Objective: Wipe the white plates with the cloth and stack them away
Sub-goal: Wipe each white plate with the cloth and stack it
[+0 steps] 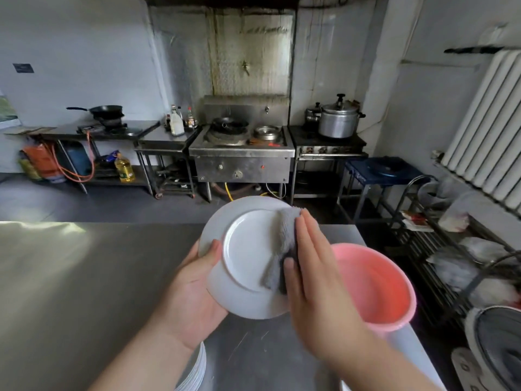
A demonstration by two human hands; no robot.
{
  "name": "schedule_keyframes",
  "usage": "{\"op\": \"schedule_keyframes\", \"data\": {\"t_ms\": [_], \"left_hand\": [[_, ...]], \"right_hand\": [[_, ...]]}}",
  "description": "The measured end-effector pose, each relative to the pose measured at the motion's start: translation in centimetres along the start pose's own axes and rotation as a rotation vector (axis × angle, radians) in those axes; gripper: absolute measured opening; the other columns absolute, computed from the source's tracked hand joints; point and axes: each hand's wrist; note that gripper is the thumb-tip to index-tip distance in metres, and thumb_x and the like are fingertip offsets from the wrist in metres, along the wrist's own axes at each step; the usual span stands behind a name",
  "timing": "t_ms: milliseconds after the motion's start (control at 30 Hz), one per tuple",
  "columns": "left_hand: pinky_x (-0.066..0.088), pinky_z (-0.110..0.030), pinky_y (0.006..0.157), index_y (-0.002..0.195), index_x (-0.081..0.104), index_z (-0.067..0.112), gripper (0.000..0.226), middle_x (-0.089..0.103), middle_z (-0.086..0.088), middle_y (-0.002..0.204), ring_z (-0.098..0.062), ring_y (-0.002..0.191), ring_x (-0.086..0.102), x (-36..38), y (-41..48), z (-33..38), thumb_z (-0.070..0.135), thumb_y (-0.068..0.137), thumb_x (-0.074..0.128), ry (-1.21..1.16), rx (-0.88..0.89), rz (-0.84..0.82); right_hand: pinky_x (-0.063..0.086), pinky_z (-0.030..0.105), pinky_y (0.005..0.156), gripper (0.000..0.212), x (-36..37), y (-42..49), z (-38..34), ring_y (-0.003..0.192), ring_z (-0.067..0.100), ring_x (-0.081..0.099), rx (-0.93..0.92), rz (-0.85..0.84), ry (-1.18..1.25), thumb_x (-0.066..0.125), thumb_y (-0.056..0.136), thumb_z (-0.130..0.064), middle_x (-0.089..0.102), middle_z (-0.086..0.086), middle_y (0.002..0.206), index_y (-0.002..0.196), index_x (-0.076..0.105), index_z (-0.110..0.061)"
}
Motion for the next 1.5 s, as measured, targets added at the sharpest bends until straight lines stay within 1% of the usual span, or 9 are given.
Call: {"op": "schedule_keyframes", "data": {"t_ms": [100,300,467,667,800,1033,1200,1333,1500], "left_hand": [[0.059,-0.049,0.095,0.146,0.055,0.003,0.046,0.064,-0.023,0.141,-0.037,0.127,0.065,0.3,-0.2,-0.7,0.018,0.104,0.042,-0.089,0.001,0.002],[0.046,-0.058,0.113,0.155,0.045,0.009,0.048,0.054,-0.021,0.153,-0.04,0.141,0.052,1.1,0.8,-0.3,0.023,0.109,0.041,-0.069,0.075,-0.035],[0.049,-0.059,0.109,0.155,0.047,0.009,0.05,0.053,-0.021,0.154,-0.041,0.142,0.051,2.2,1.4,-1.4,0.03,0.113,0.032,-0.132,0.03,-0.052],[0.05,-0.054,0.109,0.147,0.059,0.011,0.062,0.055,-0.018,0.152,-0.036,0.141,0.053,1.9,1.5,-0.4,0.029,0.09,0.077,-0.071,-0.115,-0.157],[0.045,-0.054,0.113,0.147,0.059,0.009,0.053,0.063,-0.017,0.145,-0.035,0.133,0.061,1.5,2.1,-0.1,0.034,0.1,0.058,0.075,-0.157,-0.049],[0.048,-0.055,0.112,0.146,0.058,0.007,0.05,0.059,-0.02,0.148,-0.038,0.137,0.058,1.8,2.0,-2.8,0.032,0.104,0.051,-0.089,-0.107,-0.007],[0.053,-0.05,0.106,0.144,0.061,0.01,0.047,0.059,-0.019,0.149,-0.036,0.137,0.057,3.0,2.4,-3.3,0.028,0.1,0.058,-0.165,-0.049,-0.059],[0.057,-0.049,0.099,0.147,0.057,0.007,0.05,0.062,-0.02,0.145,-0.038,0.133,0.061,3.5,3.6,-3.1,0.03,0.103,0.055,-0.163,-0.018,-0.049],[0.058,-0.046,0.097,0.139,0.066,0.008,0.044,0.059,-0.023,0.146,-0.038,0.132,0.062,3.7,3.2,-3.6,0.031,0.103,0.054,-0.155,-0.085,-0.125]], "right_hand": [[0.003,0.03,0.129,0.068,0.8,-0.9,-0.4,0.162,0.016,-0.003,0.054,0.043,-0.073,0.035,0.108,-0.031,-0.004,-0.009,0.175,0.167,0.003,-0.021],[0.014,0.012,0.122,0.055,-1.9,5.2,0.8,0.149,-0.015,0.016,0.007,0.037,0.07,0.042,0.111,-0.025,0.024,-0.028,0.159,0.163,0.028,-0.023],[0.002,0.014,0.125,0.068,2.5,0.1,-0.1,0.157,-0.004,-0.005,0.181,0.175,0.206,0.037,0.108,-0.034,-0.004,-0.014,0.174,0.167,0.006,-0.024],[0.027,0.01,0.117,0.061,-2.9,6.3,1.9,0.143,-0.016,0.034,0.114,0.129,0.275,0.048,0.1,-0.005,0.045,-0.031,0.153,0.154,0.048,-0.034],[0.028,-0.001,0.106,0.049,-4.5,7.6,2.6,0.133,-0.017,0.043,0.077,-0.117,0.146,0.051,0.103,-0.012,0.054,-0.034,0.143,0.147,0.056,-0.034],[-0.001,0.023,0.128,0.072,1.7,-1.3,0.8,0.159,0.003,-0.007,0.116,0.084,0.025,0.034,0.107,-0.042,-0.012,-0.023,0.171,0.165,-0.006,-0.029],[0.034,0.045,0.122,0.04,-2.2,4.8,2.9,0.143,0.015,0.045,0.223,0.099,0.233,0.043,0.11,-0.027,0.05,-0.002,0.153,0.149,0.045,-0.02],[0.016,0.01,0.121,0.053,-0.6,2.8,1.5,0.149,-0.013,0.02,0.143,0.195,0.199,0.045,0.11,-0.023,0.025,-0.03,0.164,0.159,0.026,-0.036],[0.006,0.012,0.124,0.069,1.2,1.0,0.9,0.157,-0.005,0.004,0.222,0.297,0.224,0.043,0.105,-0.031,0.007,-0.013,0.174,0.167,0.015,-0.02]]}}
Point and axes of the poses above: each hand's wrist, its own y-axis towards the middle knuckle, its own x-axis out of the palm, z = x × y
